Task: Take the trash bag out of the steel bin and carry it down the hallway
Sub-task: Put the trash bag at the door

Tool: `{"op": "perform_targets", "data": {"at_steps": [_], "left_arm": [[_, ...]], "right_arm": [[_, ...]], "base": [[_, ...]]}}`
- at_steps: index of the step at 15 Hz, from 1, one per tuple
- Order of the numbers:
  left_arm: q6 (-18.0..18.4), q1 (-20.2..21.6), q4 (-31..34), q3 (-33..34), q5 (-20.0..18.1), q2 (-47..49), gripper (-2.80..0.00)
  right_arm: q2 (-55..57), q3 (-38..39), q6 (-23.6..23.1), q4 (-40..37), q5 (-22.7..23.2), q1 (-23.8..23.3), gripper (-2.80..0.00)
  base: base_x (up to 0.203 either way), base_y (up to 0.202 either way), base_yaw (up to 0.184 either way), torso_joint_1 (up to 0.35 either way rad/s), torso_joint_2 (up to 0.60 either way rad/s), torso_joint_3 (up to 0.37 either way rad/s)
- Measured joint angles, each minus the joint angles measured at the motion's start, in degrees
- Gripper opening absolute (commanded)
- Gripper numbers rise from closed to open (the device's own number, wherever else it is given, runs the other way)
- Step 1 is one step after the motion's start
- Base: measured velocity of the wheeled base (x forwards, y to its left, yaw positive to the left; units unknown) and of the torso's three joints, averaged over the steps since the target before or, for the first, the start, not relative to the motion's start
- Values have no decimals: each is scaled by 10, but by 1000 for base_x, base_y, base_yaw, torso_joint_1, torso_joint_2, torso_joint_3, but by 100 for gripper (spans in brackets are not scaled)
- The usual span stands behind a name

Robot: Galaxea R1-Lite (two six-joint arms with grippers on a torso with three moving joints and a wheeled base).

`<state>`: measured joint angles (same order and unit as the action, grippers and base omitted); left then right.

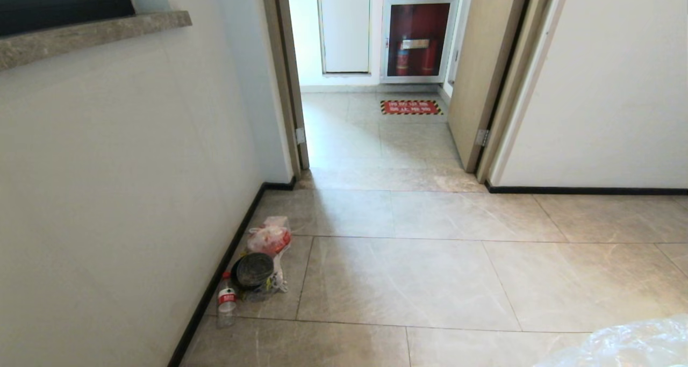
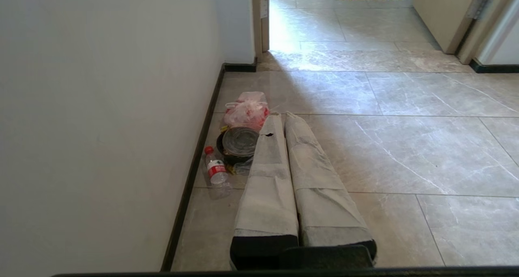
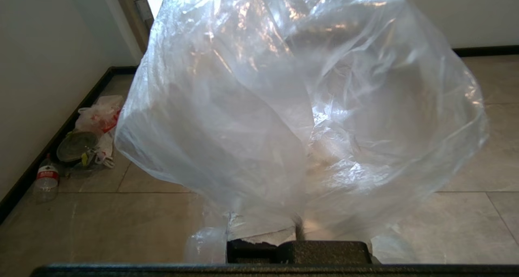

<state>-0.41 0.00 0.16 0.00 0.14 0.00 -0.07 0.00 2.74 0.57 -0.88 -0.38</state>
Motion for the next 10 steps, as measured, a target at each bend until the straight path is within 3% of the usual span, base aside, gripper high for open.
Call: {"op": "perform_targets", "data": {"at_steps": [6,10], "left_arm": [[0,0,0,0,0,0,-280],[0,0,0,0,0,0,-280]], "right_arm": [[0,0,-2,-3,-1,0,-280],[0,0,-2,-4,-2,0,-280]], "base": [[0,0,0,0,0,0],[2,-3,151,0,3,0]]}}
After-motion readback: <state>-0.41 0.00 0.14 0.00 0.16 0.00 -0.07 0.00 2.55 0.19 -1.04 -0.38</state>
